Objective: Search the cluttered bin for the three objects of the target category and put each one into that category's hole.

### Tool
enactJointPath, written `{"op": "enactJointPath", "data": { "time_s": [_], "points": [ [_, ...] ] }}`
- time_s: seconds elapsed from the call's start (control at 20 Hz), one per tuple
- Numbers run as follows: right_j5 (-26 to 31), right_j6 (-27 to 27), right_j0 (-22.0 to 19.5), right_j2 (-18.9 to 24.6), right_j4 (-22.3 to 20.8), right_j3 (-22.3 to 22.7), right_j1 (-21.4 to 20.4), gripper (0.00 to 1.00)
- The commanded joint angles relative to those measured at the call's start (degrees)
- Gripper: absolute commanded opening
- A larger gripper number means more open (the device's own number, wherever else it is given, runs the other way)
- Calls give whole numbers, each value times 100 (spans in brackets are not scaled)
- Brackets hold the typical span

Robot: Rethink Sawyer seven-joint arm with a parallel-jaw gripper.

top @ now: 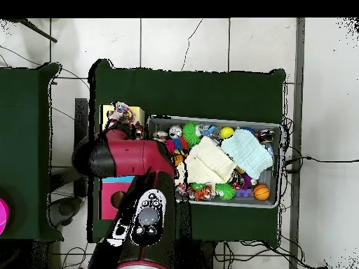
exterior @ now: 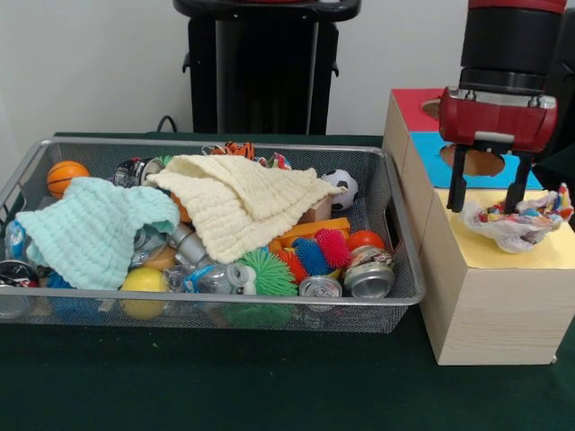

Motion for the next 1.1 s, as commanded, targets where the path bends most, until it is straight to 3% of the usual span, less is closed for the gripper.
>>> {"op": "enactJointPath", "data": {
  "time_s": [0.05, 0.6, 1.1],
  "points": [
    [468, 498, -227, 715, 30, 535, -128, 100],
    [350, 526, -247, 711, -55, 565, -94, 100],
    [469, 346, -572, 993, -106, 762, -366, 100]
  ]
}}
